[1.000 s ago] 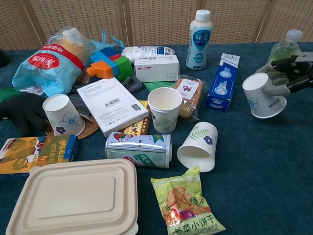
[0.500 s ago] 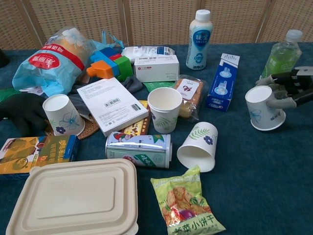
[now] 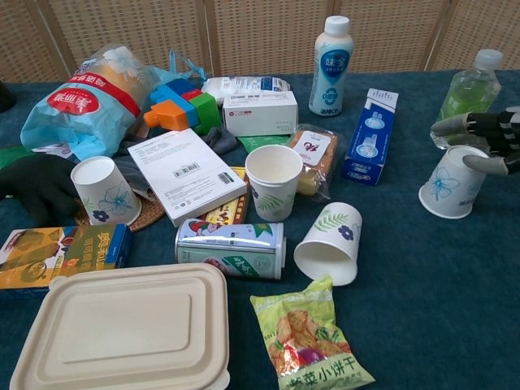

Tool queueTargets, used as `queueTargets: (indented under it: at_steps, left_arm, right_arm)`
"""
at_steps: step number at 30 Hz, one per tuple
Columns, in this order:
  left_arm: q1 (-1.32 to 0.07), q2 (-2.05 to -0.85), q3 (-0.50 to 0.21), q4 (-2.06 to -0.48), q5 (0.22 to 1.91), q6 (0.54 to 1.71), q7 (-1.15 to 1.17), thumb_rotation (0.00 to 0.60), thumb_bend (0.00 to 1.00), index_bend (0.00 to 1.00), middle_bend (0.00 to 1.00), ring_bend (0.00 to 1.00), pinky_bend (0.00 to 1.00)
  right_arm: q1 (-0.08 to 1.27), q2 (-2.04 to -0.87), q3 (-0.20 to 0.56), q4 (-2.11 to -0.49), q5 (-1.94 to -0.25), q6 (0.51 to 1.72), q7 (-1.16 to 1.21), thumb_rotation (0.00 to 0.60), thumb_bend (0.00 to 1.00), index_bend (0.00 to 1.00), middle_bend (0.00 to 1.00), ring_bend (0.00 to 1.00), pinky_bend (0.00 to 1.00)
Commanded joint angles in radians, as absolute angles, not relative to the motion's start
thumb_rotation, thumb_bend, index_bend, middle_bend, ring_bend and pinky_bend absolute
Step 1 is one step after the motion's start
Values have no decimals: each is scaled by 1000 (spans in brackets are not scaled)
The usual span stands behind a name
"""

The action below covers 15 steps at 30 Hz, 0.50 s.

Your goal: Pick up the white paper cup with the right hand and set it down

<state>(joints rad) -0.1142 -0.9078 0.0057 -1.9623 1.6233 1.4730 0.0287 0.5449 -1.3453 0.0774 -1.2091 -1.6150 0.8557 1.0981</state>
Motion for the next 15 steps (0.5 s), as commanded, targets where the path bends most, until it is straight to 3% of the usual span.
queueTargets:
  at_steps: [1,7,15]
  left_arm:
    - [-112,-908,6,-1960,1625,1476,28,600,441,0,47,0,7]
    - [-104,-908,11,-1954,1620,1480,32,600,441,0,47,0,5]
    - [-90,-921,20,-1938,1611,1483,39,600,440,0,49,0,0]
  right_arm:
    - [539,-1324,78,-1228,-1601,890,1066,555,535,87,0,0,0]
    - [499,-1253,132,-1358,-1484,960,872,593,533,90,0,0,0]
    - [436,-1171,171,-1536,-1319,1064,444,600,525,102,0,0,0]
